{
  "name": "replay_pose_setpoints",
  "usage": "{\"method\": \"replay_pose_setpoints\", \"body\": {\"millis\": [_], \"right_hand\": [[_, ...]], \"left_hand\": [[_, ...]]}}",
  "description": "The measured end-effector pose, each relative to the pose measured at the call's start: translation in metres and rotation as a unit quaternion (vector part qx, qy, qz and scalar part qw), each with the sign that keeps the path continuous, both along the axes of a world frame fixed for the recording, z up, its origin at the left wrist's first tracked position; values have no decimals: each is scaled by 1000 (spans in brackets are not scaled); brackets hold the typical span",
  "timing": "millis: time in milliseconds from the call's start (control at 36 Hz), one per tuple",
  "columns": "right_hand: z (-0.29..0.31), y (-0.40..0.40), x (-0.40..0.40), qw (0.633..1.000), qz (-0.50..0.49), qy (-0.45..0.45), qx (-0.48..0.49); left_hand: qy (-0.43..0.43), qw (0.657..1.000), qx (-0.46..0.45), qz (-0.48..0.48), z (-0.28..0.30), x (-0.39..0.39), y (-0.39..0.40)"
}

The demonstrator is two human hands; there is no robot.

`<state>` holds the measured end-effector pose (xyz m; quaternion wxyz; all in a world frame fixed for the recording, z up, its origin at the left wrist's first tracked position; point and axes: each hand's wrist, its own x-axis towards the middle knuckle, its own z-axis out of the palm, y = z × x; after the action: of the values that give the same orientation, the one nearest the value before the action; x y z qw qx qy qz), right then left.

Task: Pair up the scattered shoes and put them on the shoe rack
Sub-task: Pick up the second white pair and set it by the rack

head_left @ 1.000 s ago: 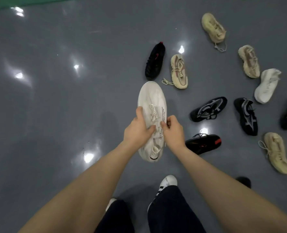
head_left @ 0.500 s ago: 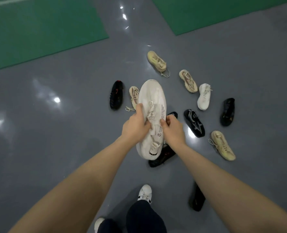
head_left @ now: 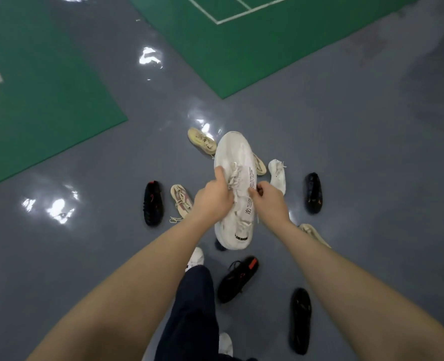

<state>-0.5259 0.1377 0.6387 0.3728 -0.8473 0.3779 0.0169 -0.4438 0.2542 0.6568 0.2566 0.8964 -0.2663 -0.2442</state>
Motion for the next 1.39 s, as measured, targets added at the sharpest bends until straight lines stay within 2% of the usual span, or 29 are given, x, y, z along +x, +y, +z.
{"method": "replay_pose_setpoints", "body": {"millis": [333,556,722,1000,1111,1278,1389], "right_hand": [[27,-87,124,998,-65,23,-4],[24,-142,166,997,-68,25,-15],[-3,-201,179,997,-58,55,-17],[-75,-325,167,996,0,73,-40],[-112,-369,164,995,20,76,-54],[-189,-404,166,997,8,70,-42],[-266,-412,158,998,-25,44,29]], "left_hand": [[8,996,36,-82,28,145,-103],[3,993,40,-108,20,190,-165],[-8,994,43,-105,-4,201,-223],[-39,995,48,-75,-61,177,-335],[-6,998,43,-44,-95,169,-376],[58,998,32,-15,-174,171,-409],[81,996,31,20,-248,167,-417]]}}
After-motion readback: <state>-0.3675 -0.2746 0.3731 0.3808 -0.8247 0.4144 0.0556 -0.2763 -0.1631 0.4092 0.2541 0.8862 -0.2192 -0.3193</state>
